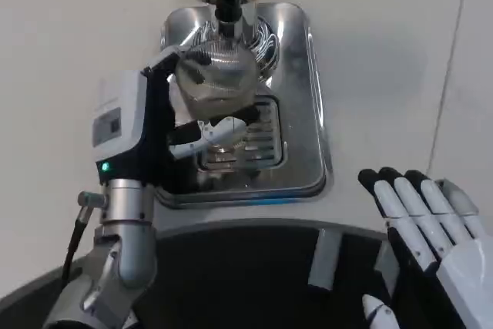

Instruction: Grasp the cup under the faucet to collect the drink, then remove the cup.

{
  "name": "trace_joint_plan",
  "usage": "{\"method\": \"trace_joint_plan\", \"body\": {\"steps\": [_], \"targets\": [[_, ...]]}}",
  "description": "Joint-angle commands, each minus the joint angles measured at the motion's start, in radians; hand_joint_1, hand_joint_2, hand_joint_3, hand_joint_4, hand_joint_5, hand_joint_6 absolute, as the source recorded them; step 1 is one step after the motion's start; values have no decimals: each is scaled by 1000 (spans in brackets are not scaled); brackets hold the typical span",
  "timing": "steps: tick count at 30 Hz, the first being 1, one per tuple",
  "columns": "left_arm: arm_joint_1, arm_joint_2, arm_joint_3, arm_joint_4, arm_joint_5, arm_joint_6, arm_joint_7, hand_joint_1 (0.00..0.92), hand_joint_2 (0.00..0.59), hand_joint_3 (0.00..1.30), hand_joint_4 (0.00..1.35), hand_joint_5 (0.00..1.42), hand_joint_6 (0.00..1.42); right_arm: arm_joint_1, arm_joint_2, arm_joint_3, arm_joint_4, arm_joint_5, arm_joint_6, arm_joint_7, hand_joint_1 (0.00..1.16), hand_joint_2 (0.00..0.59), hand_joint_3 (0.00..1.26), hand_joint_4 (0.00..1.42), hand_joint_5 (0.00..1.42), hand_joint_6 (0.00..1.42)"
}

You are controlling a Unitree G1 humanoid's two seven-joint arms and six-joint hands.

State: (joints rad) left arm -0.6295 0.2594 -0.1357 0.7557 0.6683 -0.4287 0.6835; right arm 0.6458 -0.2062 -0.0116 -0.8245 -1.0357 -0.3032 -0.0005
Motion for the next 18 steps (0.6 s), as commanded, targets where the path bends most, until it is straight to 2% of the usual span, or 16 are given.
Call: {"method": "trace_joint_plan", "body": {"steps": [1,2,4,7,14,18], "targets": [[23,36,-18,-34,-26,-45,-25,248,49,350,239,624,770,-11,-3,8,14,2,4,8,0,586,0,0,0,0],[31,42,-22,-42,-30,-52,-33,204,42,279,137,559,676,-12,-4,8,15,4,3,8,0,586,0,0,0,0],[43,58,-37,-57,-24,-61,-44,141,23,199,40,472,532,-14,-7,7,17,8,2,7,0,586,0,0,0,0],[64,68,-47,-86,-35,-64,-62,91,2,166,5,435,457,-15,-9,5,16,15,1,5,0,586,0,0,0,0],[142,101,-32,-216,-50,-59,-113,53,0,129,0,344,320,-36,-4,9,18,47,11,17,0,586,0,0,0,0],[287,188,21,-410,-14,-55,-118,32,6,115,0,257,240,-84,8,10,12,97,37,42,0,586,0,0,0,0]]}}
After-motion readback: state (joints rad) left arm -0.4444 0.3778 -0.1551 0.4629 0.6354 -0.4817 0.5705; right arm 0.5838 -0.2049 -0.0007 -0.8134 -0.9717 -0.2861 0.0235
